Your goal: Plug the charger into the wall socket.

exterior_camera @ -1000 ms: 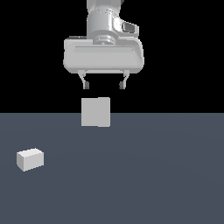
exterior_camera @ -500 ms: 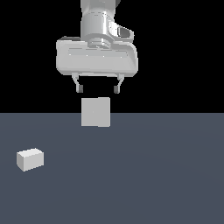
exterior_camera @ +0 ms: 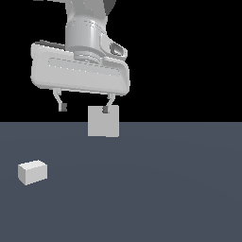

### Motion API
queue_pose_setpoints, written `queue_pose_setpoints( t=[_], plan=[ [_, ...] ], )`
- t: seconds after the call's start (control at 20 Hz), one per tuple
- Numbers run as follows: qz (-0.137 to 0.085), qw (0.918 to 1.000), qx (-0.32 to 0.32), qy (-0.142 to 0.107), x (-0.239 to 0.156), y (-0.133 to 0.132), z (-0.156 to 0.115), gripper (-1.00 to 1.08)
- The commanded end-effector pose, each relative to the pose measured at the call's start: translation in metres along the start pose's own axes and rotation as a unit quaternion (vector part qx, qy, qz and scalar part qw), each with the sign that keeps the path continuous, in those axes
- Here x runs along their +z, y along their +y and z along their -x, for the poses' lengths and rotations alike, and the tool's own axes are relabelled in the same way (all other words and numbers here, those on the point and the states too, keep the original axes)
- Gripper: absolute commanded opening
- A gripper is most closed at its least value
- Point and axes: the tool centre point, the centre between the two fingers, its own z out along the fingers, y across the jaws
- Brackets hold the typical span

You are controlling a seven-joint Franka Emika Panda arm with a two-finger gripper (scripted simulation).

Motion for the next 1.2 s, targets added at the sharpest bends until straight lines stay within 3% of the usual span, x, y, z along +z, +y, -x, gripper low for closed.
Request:
queue_pose_setpoints(
  t=[0.0, 0.2, 0.6, 0.9, 1.15],
  plan=[
    [-0.004, 0.9990, -0.043, 0.008, 0.010, -0.016, 0.002, 1.00],
    [-0.010, 0.9936, -0.111, 0.020, 0.026, -0.040, 0.009, 1.00],
    [-0.020, 0.9752, -0.217, 0.040, 0.051, -0.076, 0.025, 1.00],
    [-0.025, 0.9636, -0.262, 0.048, 0.063, -0.090, 0.034, 1.00],
    [-0.026, 0.9593, -0.277, 0.050, 0.067, -0.094, 0.038, 1.00]
  ],
)
